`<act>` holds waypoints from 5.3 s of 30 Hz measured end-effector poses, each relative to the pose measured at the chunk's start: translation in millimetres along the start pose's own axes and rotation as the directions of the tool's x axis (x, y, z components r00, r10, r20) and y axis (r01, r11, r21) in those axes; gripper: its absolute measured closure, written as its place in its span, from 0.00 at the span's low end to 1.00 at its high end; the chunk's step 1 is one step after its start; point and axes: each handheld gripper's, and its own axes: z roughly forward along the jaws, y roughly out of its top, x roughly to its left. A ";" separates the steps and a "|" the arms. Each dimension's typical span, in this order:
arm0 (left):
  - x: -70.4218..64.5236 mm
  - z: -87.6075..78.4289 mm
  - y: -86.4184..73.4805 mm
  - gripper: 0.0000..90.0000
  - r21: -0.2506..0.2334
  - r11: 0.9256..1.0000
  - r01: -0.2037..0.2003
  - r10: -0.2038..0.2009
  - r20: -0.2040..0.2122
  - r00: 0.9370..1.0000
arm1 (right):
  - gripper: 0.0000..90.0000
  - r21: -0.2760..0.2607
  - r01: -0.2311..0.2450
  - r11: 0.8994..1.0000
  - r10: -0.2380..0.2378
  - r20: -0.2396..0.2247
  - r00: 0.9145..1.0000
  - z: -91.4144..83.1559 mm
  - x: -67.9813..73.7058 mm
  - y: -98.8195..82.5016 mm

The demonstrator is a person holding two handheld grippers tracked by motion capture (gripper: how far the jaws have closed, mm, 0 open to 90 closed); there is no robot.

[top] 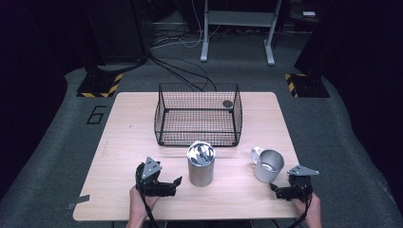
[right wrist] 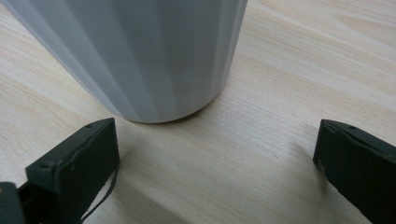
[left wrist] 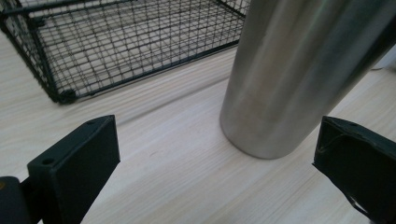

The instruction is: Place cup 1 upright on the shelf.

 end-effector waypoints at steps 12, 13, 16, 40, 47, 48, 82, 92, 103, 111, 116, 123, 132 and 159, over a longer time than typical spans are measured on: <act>-18.3 4.5 25.3 0.00 -0.058 0.997 -0.042 0.047 0.091 0.995 | 0.00 0.000 -0.002 1.000 0.002 0.001 1.000 0.0 0.1 0.0; -19.2 5.2 27.3 0.00 -0.063 0.997 -0.047 0.052 0.095 0.994 | 0.00 -0.001 -0.002 1.000 0.002 0.002 1.000 0.0 0.1 0.0; -22.6 7.5 32.6 0.00 -0.075 0.996 -0.057 0.065 0.097 0.993 | 0.00 0.000 -0.001 1.000 0.001 0.001 1.000 0.0 0.1 0.0; -28.7 33.1 58.3 0.00 -0.143 0.984 -0.104 0.131 0.191 0.973 | 0.00 -0.001 -0.004 1.000 0.004 0.002 1.000 0.0 0.2 0.1; -33.9 43.8 61.5 0.00 -0.149 0.980 -0.133 0.161 0.199 0.967 | 0.00 -0.001 -0.003 1.000 0.003 0.002 1.000 0.0 0.2 0.0; -33.9 43.8 61.5 0.00 -0.149 0.980 -0.133 0.161 0.199 0.967 | 0.00 -0.001 -0.003 1.000 0.003 0.002 1.000 0.0 0.2 0.0; -41.7 71.4 61.4 0.03 -0.164 0.975 -0.151 0.179 0.175 0.968 | 0.00 0.000 -0.005 1.000 0.005 0.005 1.000 -0.1 0.2 -0.1; -43.9 69.5 59.8 0.04 -0.173 0.973 -0.153 0.181 0.162 0.970 | 0.00 0.000 -0.006 1.000 0.006 0.005 1.000 -0.1 0.2 -0.1; -37.8 63.2 60.4 0.04 -0.176 0.973 -0.146 0.175 0.161 0.971 | 0.00 -0.003 0.003 1.000 -0.003 0.003 1.000 0.3 -0.9 0.3; -33.8 53.0 65.5 0.04 -0.198 0.970 -0.138 0.170 0.156 0.973 | 0.00 -0.003 0.003 1.000 -0.003 0.003 1.000 0.2 -0.8 0.3; -30.0 47.3 66.2 0.04 -0.200 0.971 -0.134 0.165 0.147 0.975 | 0.00 -0.003 0.004 1.000 -0.004 0.003 1.000 0.3 -0.9 0.3; -24.4 35.9 67.3 0.04 -0.218 0.967 -0.129 0.161 0.137 0.977 | 0.00 -0.003 0.003 1.000 -0.003 0.003 1.000 0.3 -0.9 0.3; -13.1 25.2 67.4 0.04 -0.230 0.966 -0.116 0.145 0.111 0.983 | 0.00 -0.003 0.003 1.000 -0.003 0.003 1.000 0.3 -0.9 0.3; 10.6 0.0 77.0 0.04 -0.241 0.965 -0.106 0.119 0.041 0.992 | 0.00 -0.003 0.002 1.000 -0.002 0.003 1.000 0.3 -0.9 0.3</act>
